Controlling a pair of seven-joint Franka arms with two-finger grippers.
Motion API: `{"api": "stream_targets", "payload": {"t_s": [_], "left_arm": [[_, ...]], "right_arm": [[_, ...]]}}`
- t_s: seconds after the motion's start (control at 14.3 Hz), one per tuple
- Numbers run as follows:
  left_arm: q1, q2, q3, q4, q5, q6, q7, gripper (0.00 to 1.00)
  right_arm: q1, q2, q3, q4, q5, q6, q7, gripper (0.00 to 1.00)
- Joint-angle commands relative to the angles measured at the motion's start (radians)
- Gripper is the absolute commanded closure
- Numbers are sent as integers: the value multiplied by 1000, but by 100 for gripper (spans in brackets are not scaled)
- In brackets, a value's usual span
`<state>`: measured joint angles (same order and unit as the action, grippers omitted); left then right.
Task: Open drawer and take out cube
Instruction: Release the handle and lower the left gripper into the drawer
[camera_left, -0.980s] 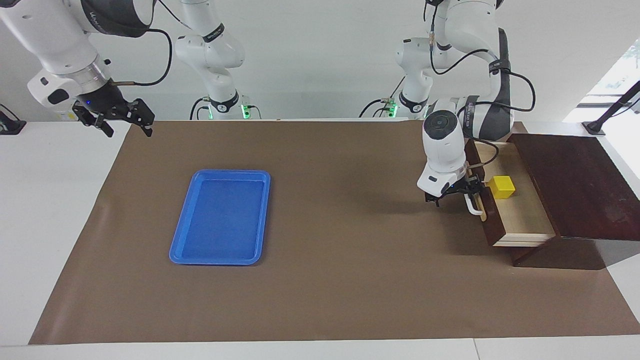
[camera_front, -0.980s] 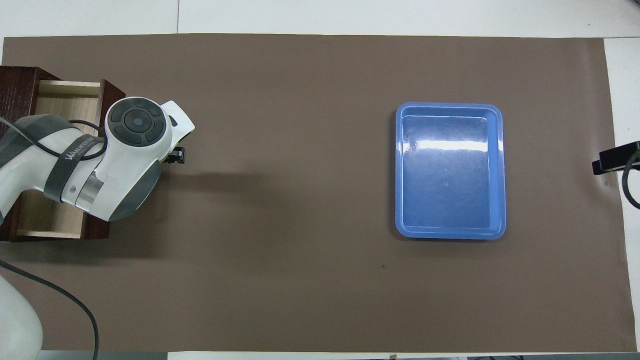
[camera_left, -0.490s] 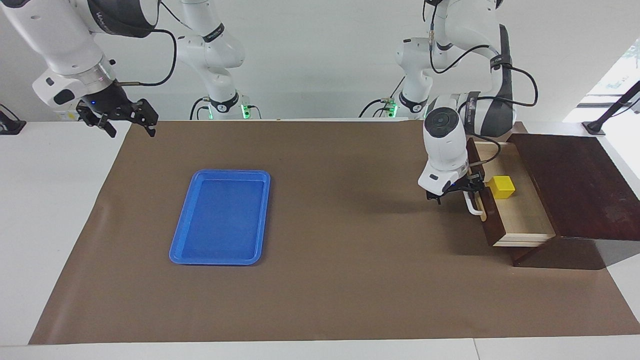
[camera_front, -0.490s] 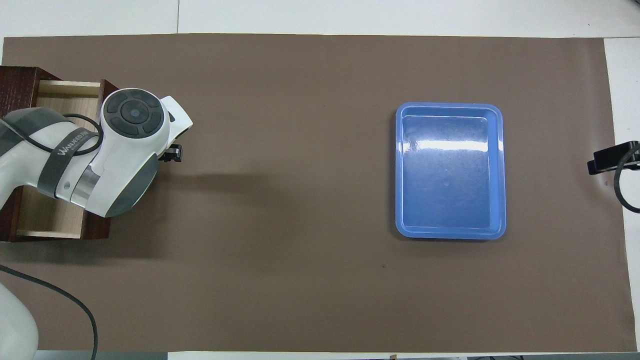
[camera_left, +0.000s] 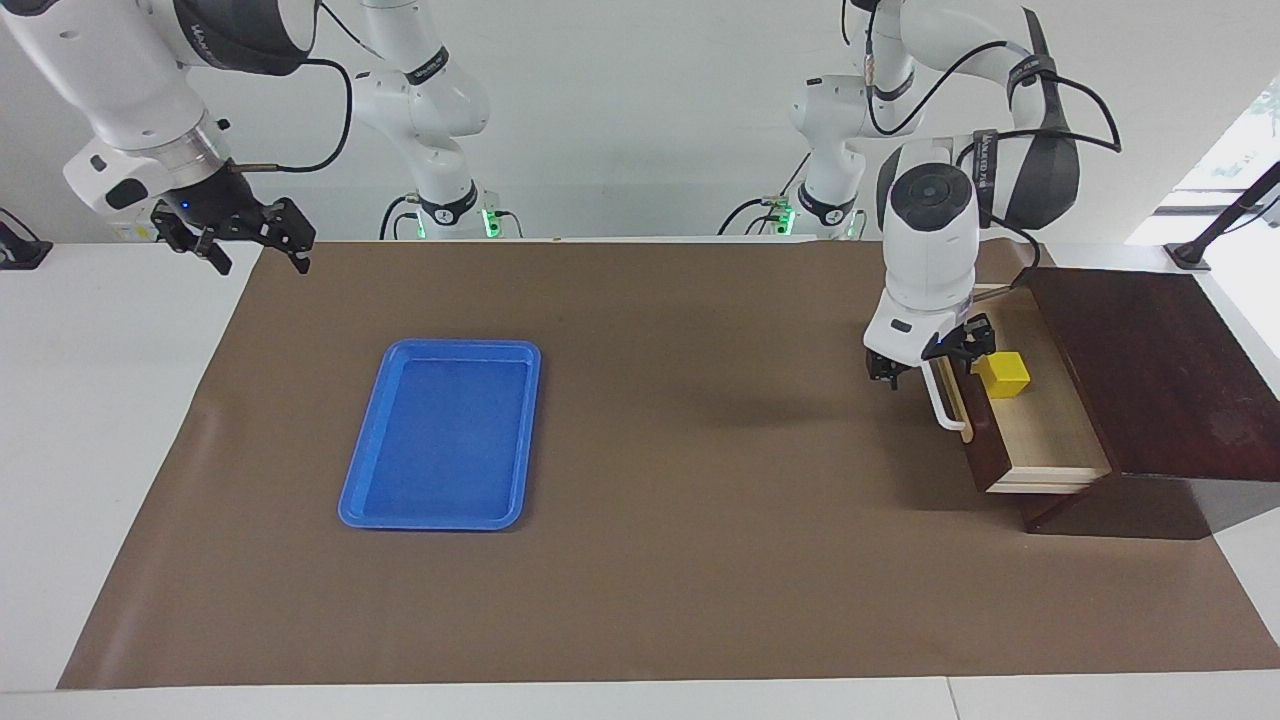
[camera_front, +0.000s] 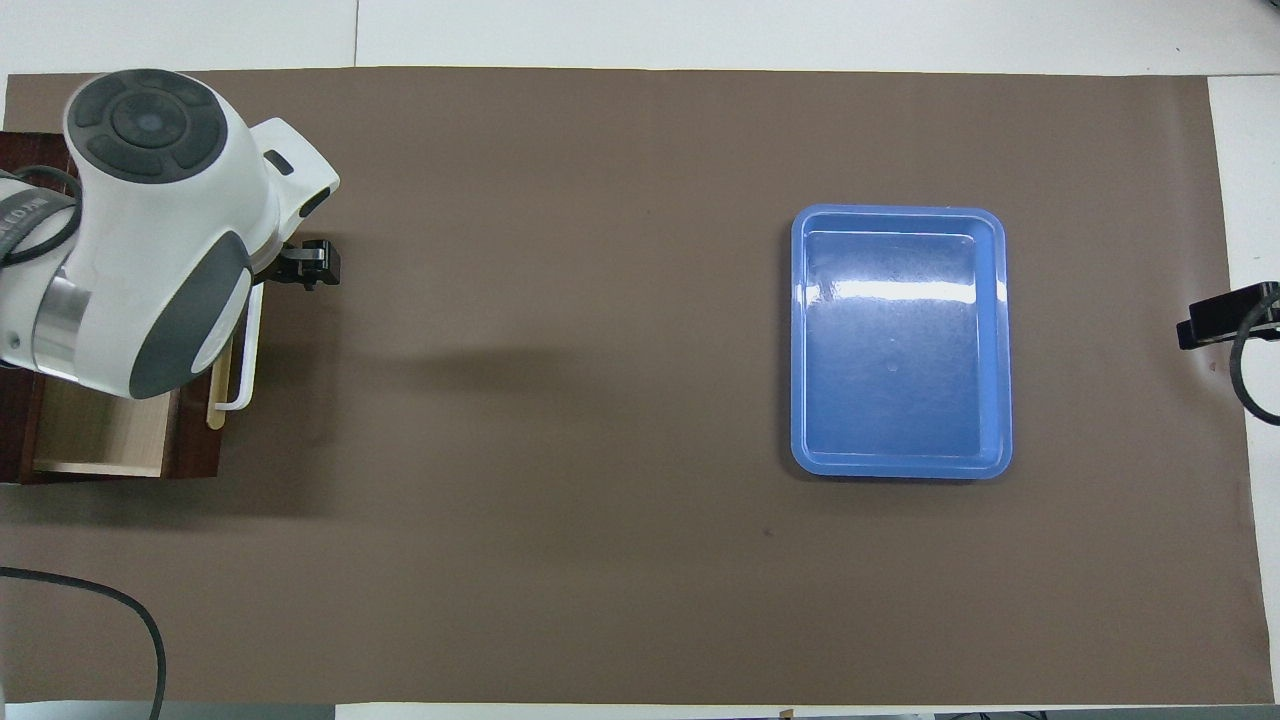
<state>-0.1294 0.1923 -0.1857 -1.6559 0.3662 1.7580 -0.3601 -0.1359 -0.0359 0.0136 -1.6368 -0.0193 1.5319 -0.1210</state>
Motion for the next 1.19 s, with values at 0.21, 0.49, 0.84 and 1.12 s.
{"api": "stream_targets", "payload": {"t_s": [0.21, 0.49, 0.84, 1.12], "left_arm": [[100, -2, 20, 82, -183, -48, -205, 0], [177, -10, 32, 88, -269, 1, -576, 0], [270, -50, 32, -7, -271, 82, -1015, 0], [333, -65, 31, -30, -315, 29, -1008, 0]], "right_arm": [[-17, -7, -1, 0, -11, -6, 14, 0], [-17, -7, 0, -1, -11, -7, 12, 0], [-19, -6, 0, 3, -11, -3, 12, 0], [-17, -6, 2, 3, -11, 2, 17, 0]]}}
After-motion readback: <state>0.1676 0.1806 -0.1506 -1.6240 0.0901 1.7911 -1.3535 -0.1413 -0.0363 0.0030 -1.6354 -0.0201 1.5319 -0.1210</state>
